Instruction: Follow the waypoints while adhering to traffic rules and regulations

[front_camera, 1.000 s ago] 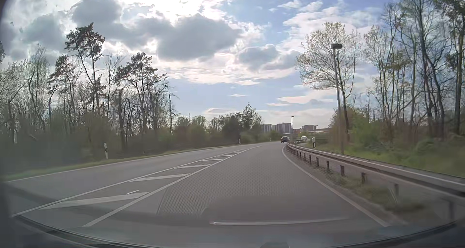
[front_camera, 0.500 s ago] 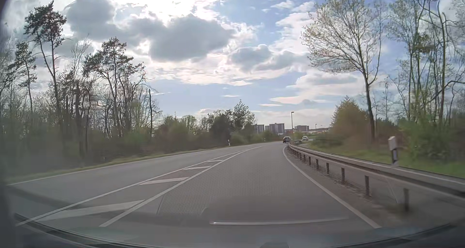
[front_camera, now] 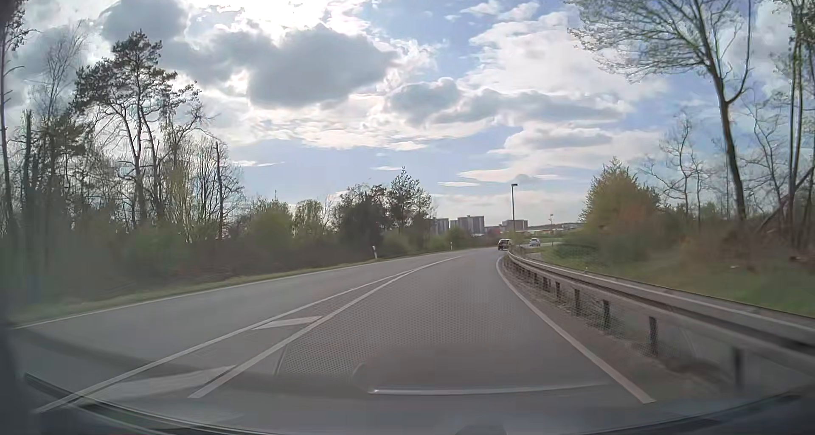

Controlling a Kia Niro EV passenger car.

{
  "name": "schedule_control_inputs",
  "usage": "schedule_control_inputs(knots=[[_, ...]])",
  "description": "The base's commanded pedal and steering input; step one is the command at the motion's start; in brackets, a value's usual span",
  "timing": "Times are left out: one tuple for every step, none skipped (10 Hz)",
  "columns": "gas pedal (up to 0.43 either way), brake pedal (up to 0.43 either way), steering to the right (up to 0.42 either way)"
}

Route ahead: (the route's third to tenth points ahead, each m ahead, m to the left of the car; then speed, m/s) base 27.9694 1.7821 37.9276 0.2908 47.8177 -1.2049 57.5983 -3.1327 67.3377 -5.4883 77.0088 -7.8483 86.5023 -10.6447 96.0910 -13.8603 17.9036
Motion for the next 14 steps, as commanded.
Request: schedule_control_inputs(knots=[[0.047,0.000,0.015],[0.047,0.000,0.015],[0.047,0.000,0.015],[0.047,0.000,0.015],[0.039,0.000,0.015],[0.039,0.000,0.015],[0.039,0.000,0.016],[0.039,0.000,0.016],[0.039,0.000,0.017],[0.039,0.000,0.016],[0.039,0.000,0.017],[0.039,0.000,0.017],[0.039,0.000,0.017],[0.039,0.000,0.018]])
